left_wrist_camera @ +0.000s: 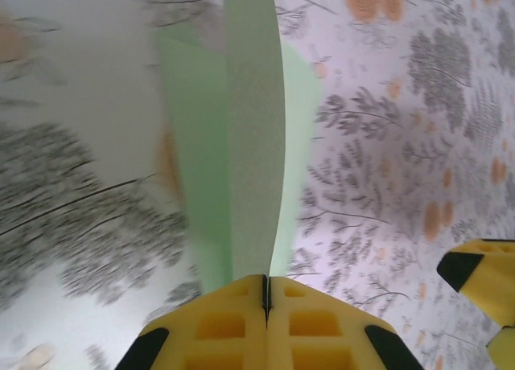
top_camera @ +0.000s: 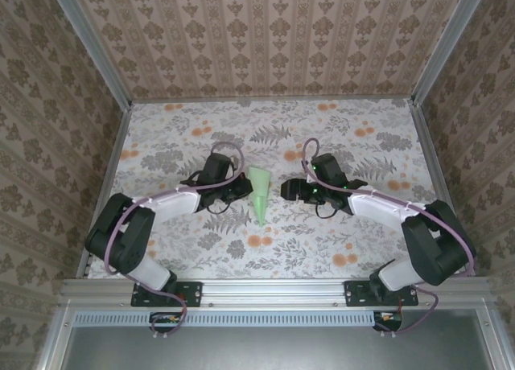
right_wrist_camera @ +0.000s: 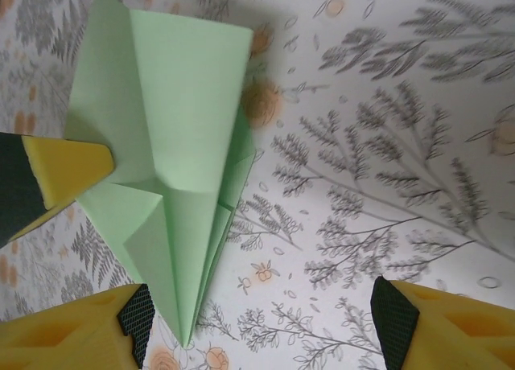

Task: Fold a paper plane with a square sheet of paper (pick it up from the middle)
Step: Turn over a paper plane at the center of the table.

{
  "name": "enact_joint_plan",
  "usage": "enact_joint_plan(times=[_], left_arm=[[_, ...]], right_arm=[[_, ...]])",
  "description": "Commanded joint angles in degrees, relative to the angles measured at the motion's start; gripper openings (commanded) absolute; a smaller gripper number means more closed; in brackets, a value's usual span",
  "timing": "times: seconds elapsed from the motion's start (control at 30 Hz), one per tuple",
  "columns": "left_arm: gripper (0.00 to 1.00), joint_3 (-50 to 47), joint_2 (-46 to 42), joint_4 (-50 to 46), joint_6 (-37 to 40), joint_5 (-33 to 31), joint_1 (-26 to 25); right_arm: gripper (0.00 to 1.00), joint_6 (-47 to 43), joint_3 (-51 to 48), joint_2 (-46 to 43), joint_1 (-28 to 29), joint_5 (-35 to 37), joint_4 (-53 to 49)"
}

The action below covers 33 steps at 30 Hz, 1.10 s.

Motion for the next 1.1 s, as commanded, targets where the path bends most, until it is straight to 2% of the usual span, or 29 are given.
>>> enact_joint_plan(times=[0.0,0.23,0.47,0.93,1.07], left_arm=[[0.00,-2.80,-4.79,-3.94,-0.98,-4.50,0.95],[0.00,-5.82,-10.29,-10.97,-0.49,-10.40,1.35],[0.00,-9.66,-15.20,-15.77,-2.99,-16.08,1.92],[0.00,-11.14,-15.66,-16.58,-4.06,-16.86,2.84],[0.00,-11.15,-15.55,-16.21,-4.06,-16.56,2.84]], right_arm=[[0.75,0.76,3.92,2.49,2.93,0.66,0.45],[0.65,1.23,10.94,10.15,10.76,2.72,-0.37],[0.65,0.96,17.20,15.70,16.10,4.34,-3.27],[0.70,0.56,27.18,24.62,19.09,11.72,-14.68],[0.72,0.81,28.15,26.49,19.03,10.05,-15.59]])
